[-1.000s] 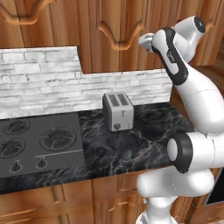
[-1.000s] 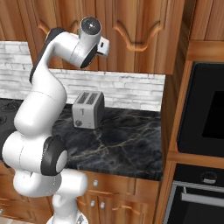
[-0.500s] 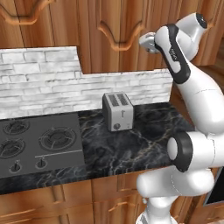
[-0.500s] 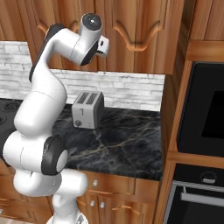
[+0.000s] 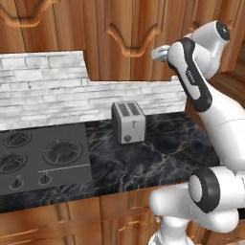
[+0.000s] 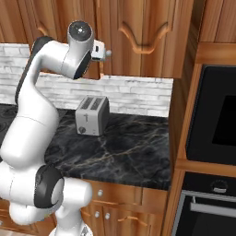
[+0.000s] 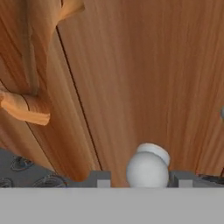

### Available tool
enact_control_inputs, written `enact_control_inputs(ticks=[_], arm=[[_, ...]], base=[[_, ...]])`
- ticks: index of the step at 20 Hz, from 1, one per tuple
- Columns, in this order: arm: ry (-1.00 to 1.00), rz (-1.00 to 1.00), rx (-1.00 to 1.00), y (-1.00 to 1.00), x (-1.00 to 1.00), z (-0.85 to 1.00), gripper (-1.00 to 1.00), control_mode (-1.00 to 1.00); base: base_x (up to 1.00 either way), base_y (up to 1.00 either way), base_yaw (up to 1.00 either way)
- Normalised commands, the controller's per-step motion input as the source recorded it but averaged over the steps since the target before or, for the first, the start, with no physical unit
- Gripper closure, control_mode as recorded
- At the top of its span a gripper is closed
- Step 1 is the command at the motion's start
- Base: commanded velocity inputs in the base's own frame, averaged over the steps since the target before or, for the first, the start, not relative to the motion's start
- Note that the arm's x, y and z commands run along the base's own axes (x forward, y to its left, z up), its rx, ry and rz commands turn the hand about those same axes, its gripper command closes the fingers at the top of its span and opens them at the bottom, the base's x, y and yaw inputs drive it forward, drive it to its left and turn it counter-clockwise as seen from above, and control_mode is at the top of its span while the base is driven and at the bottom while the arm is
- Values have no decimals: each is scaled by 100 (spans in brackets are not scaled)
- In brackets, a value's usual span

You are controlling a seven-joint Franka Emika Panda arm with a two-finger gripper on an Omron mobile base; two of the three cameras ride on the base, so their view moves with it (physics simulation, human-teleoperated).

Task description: Open the cabinet, retrieve the rolling pin, and place it next to the meat on the cutting board to prepare for tenderizing.

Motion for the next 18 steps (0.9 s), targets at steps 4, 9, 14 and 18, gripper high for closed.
enact_control_inputs(ticks=[4, 9, 14, 18], arm=[[-27, 0, -15, 66, -61, -15, 100, -100], [-23, 0, -10, 63, -61, -15, 100, -100], [-19, 0, -5, 63, -64, -13, 100, -100], [-14, 1, -3, 67, -56, -11, 100, -100]], base=[[0, 0, 0], [0, 0, 0], [0, 0, 0], [0, 0, 0]])
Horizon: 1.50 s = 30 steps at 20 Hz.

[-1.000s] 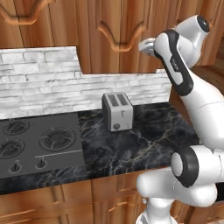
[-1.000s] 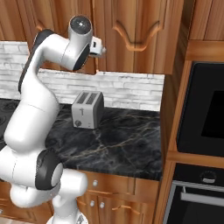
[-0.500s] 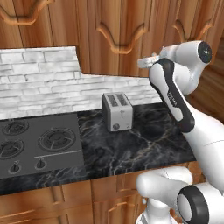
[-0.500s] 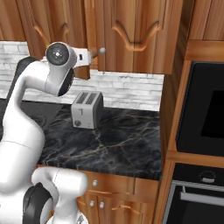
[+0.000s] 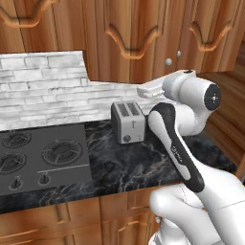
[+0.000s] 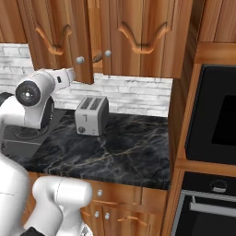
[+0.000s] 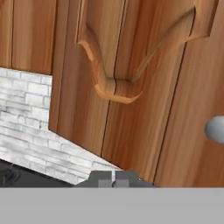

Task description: Open the cabinet, retrieve the rolling pin, and place it next to the meat on the cutting board to prepare for tenderizing.

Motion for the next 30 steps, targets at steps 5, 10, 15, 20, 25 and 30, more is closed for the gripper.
enact_control_inputs(ticks=[5, 10, 15, 20, 25, 30], arm=[[-2, 0, 0, 38, -25, -4, -100, -100], [-1, 0, 5, -7, -33, 0, -100, -100], [-3, 2, 18, -32, -76, 15, -100, -100], [-2, 1, 25, -28, -65, 33, -100, -100], [0, 0, 41, -48, -59, 78, -100, -100], [0, 0, 46, -55, -50, 92, -100, -100]], base=[[0, 0, 0], [0, 0, 0], [0, 0, 0], [0, 0, 0], [0, 0, 0], [0, 0, 0]])
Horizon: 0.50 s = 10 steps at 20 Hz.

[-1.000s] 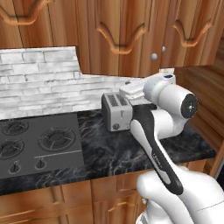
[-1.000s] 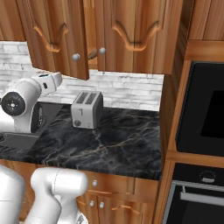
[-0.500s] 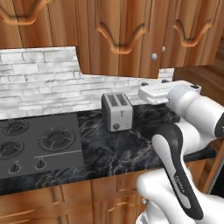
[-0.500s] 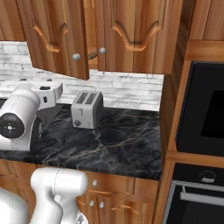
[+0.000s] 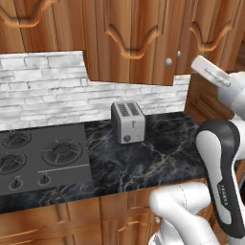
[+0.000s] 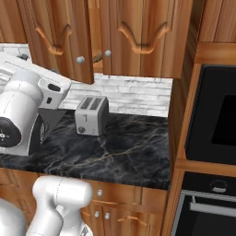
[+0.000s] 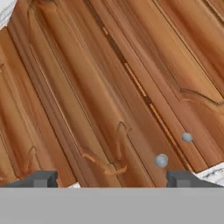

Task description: Open the cabinet, retrieve the rolling pin, and place it next to the meat on the cutting board to prepare for tenderizing.

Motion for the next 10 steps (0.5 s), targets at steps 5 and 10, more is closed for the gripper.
enact_control_inputs(ticks=[5, 10], arm=[[0, 3, 46, -56, -45, 66, -100, -100], [0, 7, 38, -56, -19, 6, -100, -100]], base=[[0, 0, 0], [0, 0, 0]])
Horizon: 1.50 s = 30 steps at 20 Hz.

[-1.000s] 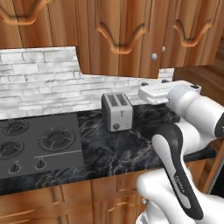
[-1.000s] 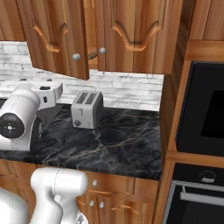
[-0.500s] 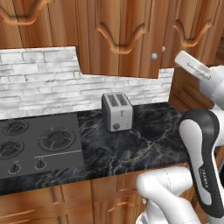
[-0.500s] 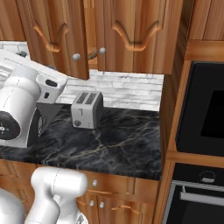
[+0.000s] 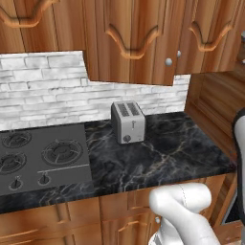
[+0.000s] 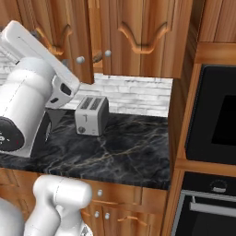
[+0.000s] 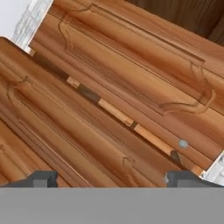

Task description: Open the cabinet, retrieve the rolling pin, and place it next to the meat on the cutting board to prepare for tenderizing.

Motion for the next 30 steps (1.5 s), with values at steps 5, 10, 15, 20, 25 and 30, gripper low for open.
enact_control_inputs(ticks=[5, 10, 15, 20, 25, 30], arm=[[1, 14, 34, -45, 14, 0, -100, -100], [7, 17, 18, -10, 47, -5, -100, -100], [11, 15, 3, 0, 59, -17, -100, -100], [8, 16, 2, 0, 58, -19, -100, -100], [9, 15, 4, 0, 59, -7, -100, -100], [8, 13, 6, 0, 56, 0, -100, -100]], base=[[0, 0, 0], [0, 0, 0], [0, 0, 0], [0, 0, 0], [0, 0, 0], [0, 0, 0]])
